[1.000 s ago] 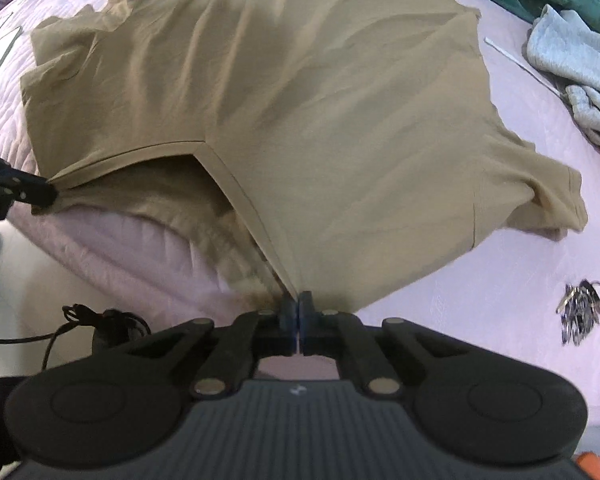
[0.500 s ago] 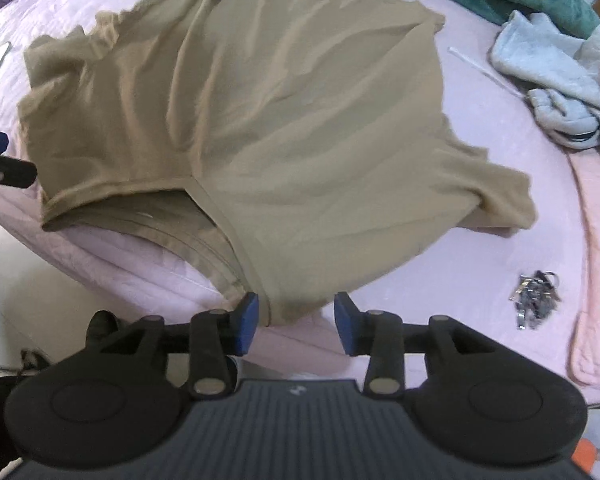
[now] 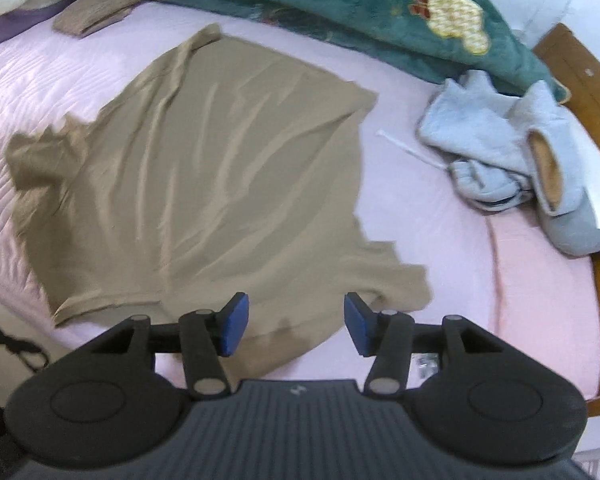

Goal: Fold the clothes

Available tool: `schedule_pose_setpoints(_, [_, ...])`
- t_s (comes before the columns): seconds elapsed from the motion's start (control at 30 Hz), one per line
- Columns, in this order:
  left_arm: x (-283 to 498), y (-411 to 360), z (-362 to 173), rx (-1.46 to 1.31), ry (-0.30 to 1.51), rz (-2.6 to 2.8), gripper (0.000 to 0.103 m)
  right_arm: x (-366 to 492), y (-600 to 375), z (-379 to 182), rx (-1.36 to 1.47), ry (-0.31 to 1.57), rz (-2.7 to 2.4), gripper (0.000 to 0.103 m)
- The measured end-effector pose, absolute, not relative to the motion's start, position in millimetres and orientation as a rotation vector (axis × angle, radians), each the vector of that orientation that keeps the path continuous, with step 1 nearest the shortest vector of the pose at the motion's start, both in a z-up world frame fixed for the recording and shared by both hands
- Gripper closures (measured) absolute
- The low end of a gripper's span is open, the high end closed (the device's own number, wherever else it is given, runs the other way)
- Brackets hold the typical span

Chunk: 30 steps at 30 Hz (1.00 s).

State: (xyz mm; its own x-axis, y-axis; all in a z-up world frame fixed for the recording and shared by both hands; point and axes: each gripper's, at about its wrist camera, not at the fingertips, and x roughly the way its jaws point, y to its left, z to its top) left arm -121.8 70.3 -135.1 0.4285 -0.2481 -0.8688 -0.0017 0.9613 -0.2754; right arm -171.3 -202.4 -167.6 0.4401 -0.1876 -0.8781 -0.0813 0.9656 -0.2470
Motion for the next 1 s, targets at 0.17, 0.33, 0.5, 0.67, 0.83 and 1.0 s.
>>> schedule_pose_setpoints(0.17, [-74.9, 29.2, -124.5, -0.123, 1.099, -0.266, 0.041, -139.3, -231.7, -165.6, -0.210, 1.112, -0.133, 0.046])
schedule_pose_setpoints(0.33, [-35.5, 10.2, -118.3, -0.120, 1.086, -0.324, 0.041, -108.3, -242.6, -174.5, -0.206, 1.140, -0.093, 0.045])
schedule_pose_setpoints(0.5, [-6.4, -21.1, -129.5, -0.044, 1.088, -0.427, 0.041, -94.9, -267.3, -181.7, -0.099, 1.113, -0.188, 0.045])
schedule_pose_setpoints(0.67, [4.0, -37.4, -150.7, -0.019, 1.154, -0.526, 0.041, -97.0, -269.4, -203.6, -0.065, 1.154, -0.233, 0.045])
schedule_pose_setpoints(0.83, [16.3, -53.2, -145.4, 0.047, 1.142, -0.592, 0.041, -98.0, -272.4, -192.4, 0.002, 1.124, -0.243, 0.045])
schedule_pose_setpoints(1.0, [29.2, -62.1, -133.7, 0.051, 1.132, -0.569, 0.041, -93.8, -280.4, -184.3, 0.030, 1.105, -0.205, 0.045])
